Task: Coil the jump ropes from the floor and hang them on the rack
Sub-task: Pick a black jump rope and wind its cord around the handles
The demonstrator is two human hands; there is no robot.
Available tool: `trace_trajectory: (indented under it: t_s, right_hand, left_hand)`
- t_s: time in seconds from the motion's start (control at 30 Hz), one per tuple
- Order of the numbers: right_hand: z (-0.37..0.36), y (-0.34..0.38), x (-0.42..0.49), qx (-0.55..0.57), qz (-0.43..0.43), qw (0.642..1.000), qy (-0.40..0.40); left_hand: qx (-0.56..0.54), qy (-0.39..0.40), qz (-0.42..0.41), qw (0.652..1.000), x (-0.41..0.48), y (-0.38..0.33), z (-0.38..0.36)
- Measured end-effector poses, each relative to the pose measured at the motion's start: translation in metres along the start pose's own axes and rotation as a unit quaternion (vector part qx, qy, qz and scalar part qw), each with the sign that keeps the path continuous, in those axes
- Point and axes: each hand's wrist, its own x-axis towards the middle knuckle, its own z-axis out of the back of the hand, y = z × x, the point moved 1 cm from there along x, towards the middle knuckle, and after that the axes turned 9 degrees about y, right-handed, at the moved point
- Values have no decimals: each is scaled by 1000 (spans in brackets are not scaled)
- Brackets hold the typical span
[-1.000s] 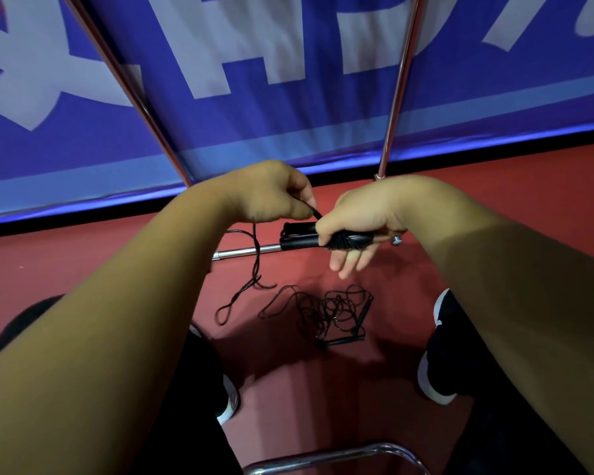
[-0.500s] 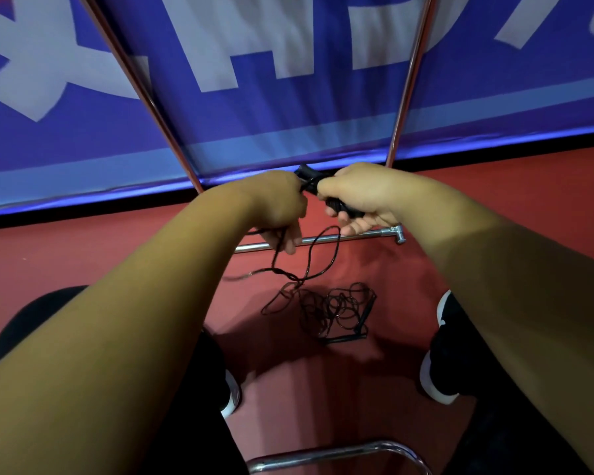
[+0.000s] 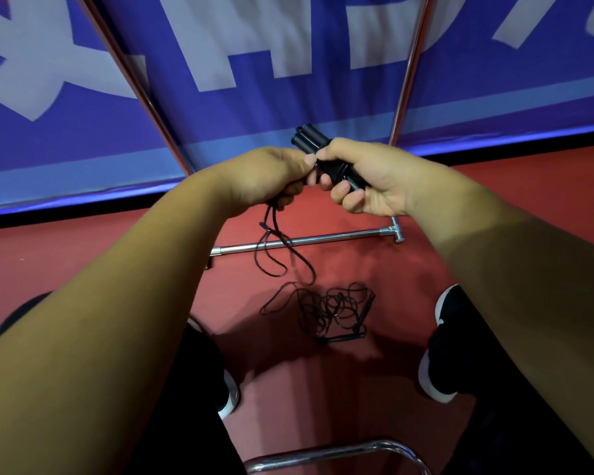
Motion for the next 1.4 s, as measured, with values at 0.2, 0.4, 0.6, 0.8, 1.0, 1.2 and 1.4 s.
trace_trajectory:
  t_s: [0.2,0.4,0.6,0.8,1.0,1.2,1.4]
  right_hand:
    - [0,-3,7,-28,7,998,-47]
    - [-6,-8,7,-36,33,996,-72]
    - [-9,-5,2,-46,39,995,-76]
    - [-17,-4,-1,-11,42,999,-33]
    - [-20,0,-12,-39,42,996,64]
    - [-26,0,-34,-101,-58,981,157]
    - [-26,-16,-27,-250,-216,931,158]
  left_hand:
    - [57,39,11,998,-4,4,-1]
    - [51,75,39,995,-6,8,-4]
    - [47,98,74,991,-6,13,-5]
    - [48,100,107,988,-7,20,-4]
    - [9,56,83,995,-7,21,-3]
    - [6,62,-47,997,-17,12,11]
    - [138,40,-31,989,-13,3,10]
